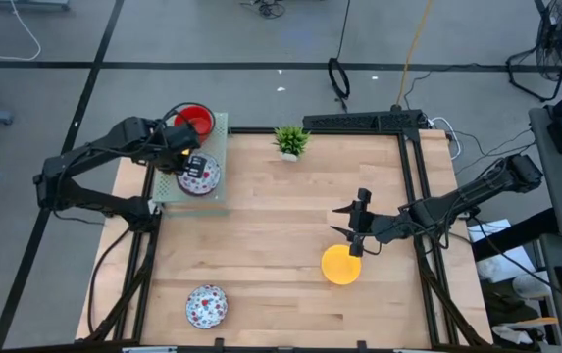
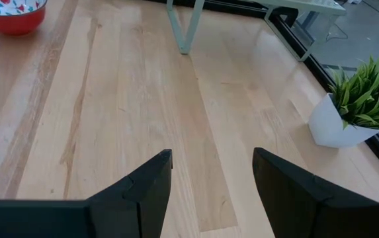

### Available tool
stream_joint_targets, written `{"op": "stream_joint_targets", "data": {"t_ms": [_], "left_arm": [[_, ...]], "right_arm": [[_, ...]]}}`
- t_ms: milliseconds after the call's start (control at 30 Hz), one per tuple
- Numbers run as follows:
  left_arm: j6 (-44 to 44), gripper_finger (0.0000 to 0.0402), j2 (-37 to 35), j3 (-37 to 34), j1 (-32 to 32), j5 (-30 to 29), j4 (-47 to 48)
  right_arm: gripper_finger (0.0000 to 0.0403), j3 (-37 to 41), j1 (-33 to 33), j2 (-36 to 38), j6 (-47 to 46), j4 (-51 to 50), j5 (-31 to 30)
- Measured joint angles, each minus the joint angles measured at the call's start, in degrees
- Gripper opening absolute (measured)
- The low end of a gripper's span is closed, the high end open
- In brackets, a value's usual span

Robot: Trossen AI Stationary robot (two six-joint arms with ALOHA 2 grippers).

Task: Pick & Place Mini bowls
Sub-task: Stack the red and white bowl on the red and white bowls on the shelf

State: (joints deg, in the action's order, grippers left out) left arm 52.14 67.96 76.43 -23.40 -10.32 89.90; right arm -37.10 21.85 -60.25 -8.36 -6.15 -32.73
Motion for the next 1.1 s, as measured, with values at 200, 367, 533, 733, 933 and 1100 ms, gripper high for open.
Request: {"op": "stream_joint_targets", "data": {"t_ms": [200, 367, 533, 733, 933, 1100], "left_arm": [[0.55, 0.0016, -1.37, -0.14, 0.00, 1.57, 0.34], [0.73, 0.0038, -1.81, -0.19, 0.00, 2.69, 0.37], [0.85, 0.0094, -1.75, -0.16, 0.00, 2.83, 0.08], [-0.97, 0.0155, -2.27, -0.16, -0.09, 2.92, 0.04], [-1.03, 0.0176, -5.24, -0.14, -1.47, 2.92, 0.05], [-1.26, 0.0177, -8.79, -0.12, -1.59, 3.09, -3.35]], "right_arm": [[0.0199, 0.00, 0.01, 0.00, 0.00, 0.09, 0.02], [0.0199, 0.00, 0.01, 0.02, 0.00, 0.09, 0.02], [0.0199, 0.00, 0.02, 0.02, 0.00, 0.09, 0.02], [0.0199, 0.00, 0.01, 0.02, 0.00, 0.09, 0.02], [0.0199, 0.00, 0.01, 0.02, 0.02, 0.33, 0.02], [0.0199, 0.00, 0.01, 0.02, 0.08, 1.17, 0.00]]}}
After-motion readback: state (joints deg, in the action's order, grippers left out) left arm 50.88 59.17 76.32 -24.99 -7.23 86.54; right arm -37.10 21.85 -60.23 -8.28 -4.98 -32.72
